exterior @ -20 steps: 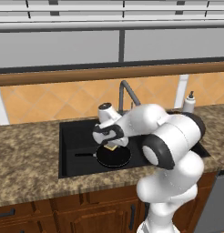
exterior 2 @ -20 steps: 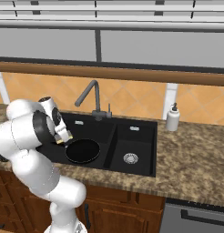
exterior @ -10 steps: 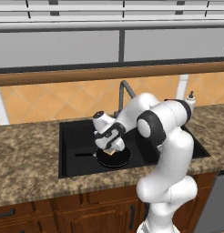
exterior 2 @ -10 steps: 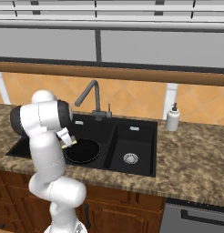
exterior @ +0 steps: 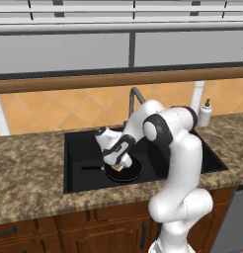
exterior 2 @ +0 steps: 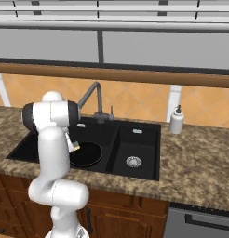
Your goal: Pick the pan and sponge and place them into the sink. Then turn on the water.
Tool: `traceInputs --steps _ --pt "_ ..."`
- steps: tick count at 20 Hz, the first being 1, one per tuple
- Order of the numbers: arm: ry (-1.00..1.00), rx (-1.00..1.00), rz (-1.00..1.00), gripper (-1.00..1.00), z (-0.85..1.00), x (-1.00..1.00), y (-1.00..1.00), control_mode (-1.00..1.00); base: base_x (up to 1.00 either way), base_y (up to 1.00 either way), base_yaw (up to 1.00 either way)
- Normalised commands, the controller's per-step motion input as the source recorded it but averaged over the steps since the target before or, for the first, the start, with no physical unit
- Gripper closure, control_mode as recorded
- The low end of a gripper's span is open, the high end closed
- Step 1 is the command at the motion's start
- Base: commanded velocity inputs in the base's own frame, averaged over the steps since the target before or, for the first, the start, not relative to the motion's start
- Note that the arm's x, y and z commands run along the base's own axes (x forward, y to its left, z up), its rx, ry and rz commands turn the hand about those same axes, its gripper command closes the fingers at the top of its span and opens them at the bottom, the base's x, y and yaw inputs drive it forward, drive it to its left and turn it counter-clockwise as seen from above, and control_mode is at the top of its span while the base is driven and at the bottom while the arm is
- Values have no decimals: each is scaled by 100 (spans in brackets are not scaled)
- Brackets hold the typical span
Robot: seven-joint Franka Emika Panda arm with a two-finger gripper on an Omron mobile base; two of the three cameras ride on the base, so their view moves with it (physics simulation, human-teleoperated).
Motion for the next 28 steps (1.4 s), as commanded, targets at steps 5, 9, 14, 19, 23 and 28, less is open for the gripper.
traceInputs --steps 5,9,14,19,23,28 --pt "0 -1 -2 100 -53 37 -8 -100 0 0 0" --pt "0 -3 -2 100 -51 36 0 -100 0 0 0" --pt "0 -4 0 100 -37 50 0 -100 0 0 0" --pt "0 0 0 100 -37 51 0 -100 0 0 0" --pt "0 0 0 100 -48 39 0 -100 0 0 0" --pt "0 0 0 100 -45 27 0 -100 0 0 0"
